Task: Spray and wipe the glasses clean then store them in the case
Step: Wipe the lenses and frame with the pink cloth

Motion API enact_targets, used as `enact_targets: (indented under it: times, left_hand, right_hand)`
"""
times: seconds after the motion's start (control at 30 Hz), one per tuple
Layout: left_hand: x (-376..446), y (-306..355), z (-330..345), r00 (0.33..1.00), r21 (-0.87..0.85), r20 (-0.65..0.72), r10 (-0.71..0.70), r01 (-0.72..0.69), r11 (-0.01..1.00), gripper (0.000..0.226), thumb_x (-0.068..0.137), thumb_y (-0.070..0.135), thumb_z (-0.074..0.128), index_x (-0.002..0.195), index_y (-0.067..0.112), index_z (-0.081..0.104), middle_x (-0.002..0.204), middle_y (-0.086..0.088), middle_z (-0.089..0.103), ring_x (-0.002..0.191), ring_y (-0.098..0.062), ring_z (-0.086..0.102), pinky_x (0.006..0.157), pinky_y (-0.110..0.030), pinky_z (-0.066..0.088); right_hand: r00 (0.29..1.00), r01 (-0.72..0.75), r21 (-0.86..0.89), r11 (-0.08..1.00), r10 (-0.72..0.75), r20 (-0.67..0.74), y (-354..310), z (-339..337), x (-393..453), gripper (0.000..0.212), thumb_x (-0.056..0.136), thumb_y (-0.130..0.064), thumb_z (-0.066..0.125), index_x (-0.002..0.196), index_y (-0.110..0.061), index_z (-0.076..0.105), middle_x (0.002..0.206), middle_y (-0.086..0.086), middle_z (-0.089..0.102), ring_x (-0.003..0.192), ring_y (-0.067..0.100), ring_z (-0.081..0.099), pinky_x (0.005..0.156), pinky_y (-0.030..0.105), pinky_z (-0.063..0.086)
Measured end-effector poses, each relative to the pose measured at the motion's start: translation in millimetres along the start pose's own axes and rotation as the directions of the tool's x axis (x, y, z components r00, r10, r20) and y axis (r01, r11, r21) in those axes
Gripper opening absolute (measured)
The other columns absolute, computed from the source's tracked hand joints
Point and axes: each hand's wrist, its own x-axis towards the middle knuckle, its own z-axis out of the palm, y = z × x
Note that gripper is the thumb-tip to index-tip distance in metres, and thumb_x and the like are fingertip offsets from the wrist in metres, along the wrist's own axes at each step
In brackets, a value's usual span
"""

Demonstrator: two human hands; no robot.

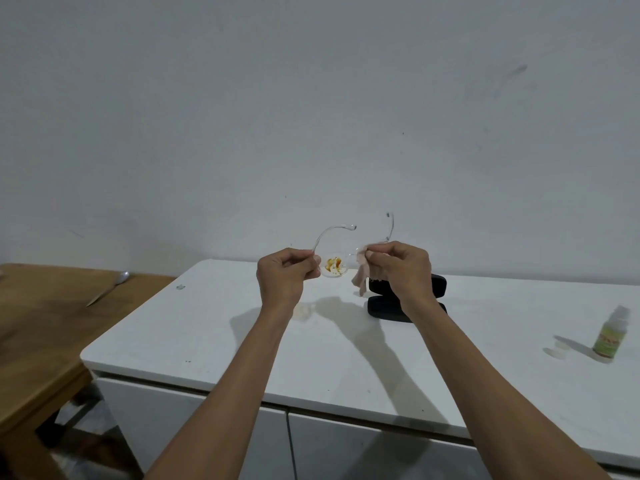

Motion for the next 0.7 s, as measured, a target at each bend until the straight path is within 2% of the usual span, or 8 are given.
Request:
enact_targets:
  times: [0.1,0.2,0.33,0.4,0.6,0.67,0.7]
  left_hand:
    - [3,2,-4,0.999,0.033,0.051,0.006,-0.007,0.999,0.01,0.076,-0.009,0.082,0.082,-0.002,0.077,0.072,-0.011,0.075,0.06,-0.02,0.071,0.067,-0.027,0.062]
    - [3,5,-3,0.995,0.047,0.098,0.035,-0.04,0.998,0.01,0.076,-0.01,0.082,0.079,-0.002,0.076,0.071,-0.01,0.075,0.063,-0.021,0.071,0.069,-0.03,0.063]
    - [7,13,0,0.989,0.046,0.115,0.093,-0.099,0.994,0.012,0.076,-0.01,0.082,0.076,0.001,0.077,0.073,-0.013,0.074,0.066,-0.023,0.071,0.07,-0.032,0.063]
    - [12,18,0,0.986,0.059,0.119,0.118,-0.125,0.99,0.013,0.076,-0.009,0.082,0.076,0.004,0.077,0.075,-0.016,0.074,0.068,-0.026,0.071,0.071,-0.033,0.063]
    - [24,29,1,0.981,0.04,0.133,0.14,-0.146,0.988,0.011,0.076,-0.01,0.081,0.08,-0.001,0.076,0.078,-0.019,0.073,0.067,-0.028,0.07,0.07,-0.032,0.062]
    - [28,29,-3,0.983,0.02,0.13,0.132,-0.136,0.99,0.011,0.076,-0.01,0.082,0.081,-0.003,0.076,0.078,-0.02,0.074,0.066,-0.028,0.07,0.069,-0.032,0.062]
    - [30,28,-5,0.984,0.017,0.128,0.127,-0.13,0.991,0.011,0.075,-0.009,0.082,0.081,-0.002,0.076,0.077,-0.019,0.074,0.065,-0.028,0.07,0.069,-0.032,0.062]
  right_hand:
    - [0.993,0.027,-0.054,0.998,-0.033,-0.109,2,-4,2,0.007,0.081,-0.009,0.074,0.077,-0.012,0.079,0.073,0.017,0.077,0.07,0.04,0.077,0.086,0.056,0.061]
    - [0.959,0.064,-0.058,0.996,-0.077,-0.271,3,6,5,0.013,0.079,-0.016,0.076,0.071,-0.026,0.079,0.079,0.0,0.079,0.085,0.032,0.075,0.089,0.053,0.06]
    - [0.931,0.085,0.141,0.986,-0.028,-0.363,0,25,8,0.021,0.084,-0.01,0.077,0.073,-0.027,0.077,0.083,-0.01,0.077,0.089,0.023,0.074,0.09,0.05,0.061]
    - [0.929,0.094,0.193,0.977,-0.016,-0.37,0,33,10,0.022,0.086,-0.007,0.077,0.074,-0.026,0.077,0.085,-0.01,0.077,0.09,0.02,0.074,0.091,0.048,0.062]
    - [0.952,0.113,0.169,0.979,-0.058,-0.299,-4,43,14,0.014,0.085,-0.008,0.08,0.079,-0.02,0.081,0.086,-0.006,0.079,0.084,0.023,0.074,0.083,0.049,0.065]
    - [0.976,0.109,0.119,0.987,-0.084,-0.201,-6,36,14,0.01,0.086,-0.005,0.079,0.081,-0.014,0.081,0.083,0.004,0.078,0.076,0.026,0.073,0.082,0.046,0.065]
    - [0.988,0.102,0.108,0.989,-0.088,-0.127,-8,31,13,0.007,0.086,-0.002,0.077,0.083,-0.007,0.08,0.08,0.016,0.077,0.072,0.032,0.072,0.079,0.045,0.064]
